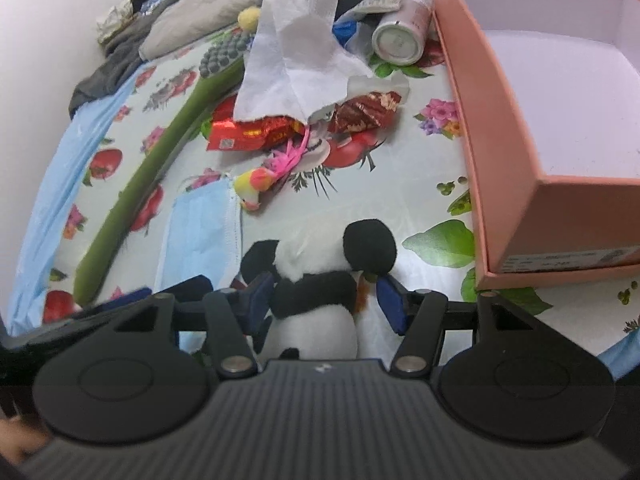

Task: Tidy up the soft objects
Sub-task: 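Grasp the blue face mask with the left tool while the right tool lifts the panda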

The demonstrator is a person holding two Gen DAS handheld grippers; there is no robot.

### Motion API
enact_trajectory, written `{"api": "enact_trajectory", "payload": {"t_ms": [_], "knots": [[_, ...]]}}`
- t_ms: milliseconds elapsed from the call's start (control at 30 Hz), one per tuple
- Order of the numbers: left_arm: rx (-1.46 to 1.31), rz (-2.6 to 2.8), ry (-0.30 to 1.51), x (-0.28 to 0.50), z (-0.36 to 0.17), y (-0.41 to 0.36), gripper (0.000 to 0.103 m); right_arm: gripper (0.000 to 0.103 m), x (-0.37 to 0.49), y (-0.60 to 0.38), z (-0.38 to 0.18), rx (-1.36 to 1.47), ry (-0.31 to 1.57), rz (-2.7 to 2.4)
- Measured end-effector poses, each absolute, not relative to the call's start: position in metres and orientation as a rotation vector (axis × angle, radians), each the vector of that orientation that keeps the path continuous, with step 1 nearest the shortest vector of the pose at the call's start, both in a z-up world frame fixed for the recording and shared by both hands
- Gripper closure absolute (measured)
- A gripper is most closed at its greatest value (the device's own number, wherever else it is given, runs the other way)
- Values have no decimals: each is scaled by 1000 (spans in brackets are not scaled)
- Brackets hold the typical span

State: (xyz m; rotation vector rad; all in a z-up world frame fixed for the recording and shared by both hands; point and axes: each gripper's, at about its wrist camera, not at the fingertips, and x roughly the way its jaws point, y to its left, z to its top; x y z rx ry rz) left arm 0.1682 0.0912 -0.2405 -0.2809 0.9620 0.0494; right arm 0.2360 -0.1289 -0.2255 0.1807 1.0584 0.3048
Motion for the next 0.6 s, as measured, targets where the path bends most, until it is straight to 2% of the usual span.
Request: {"api": "enact_trajectory", "payload": {"t_ms": [200,300,367,433,467,533,600], "knots": [[-91,31,974,169,-248,68,16,44,242,-128,-245,246,1140,312],[-58,20,973,168,-249,62,26,53,243,-124,-245,217,1128,308],[-38,18,966,169,-249,59,35,54,243,-121,-244,206,1125,309],[-39,12,962,169,-248,57,55,55,244,-120,-243,194,1121,311],[-42,6,961,170,-247,57,60,55,244,-120,-243,191,1120,312],[-46,5,959,169,-245,56,83,56,244,-122,-243,191,1118,312],[-69,4,956,168,-243,57,92,57,243,-122,-241,184,1114,306]]}}
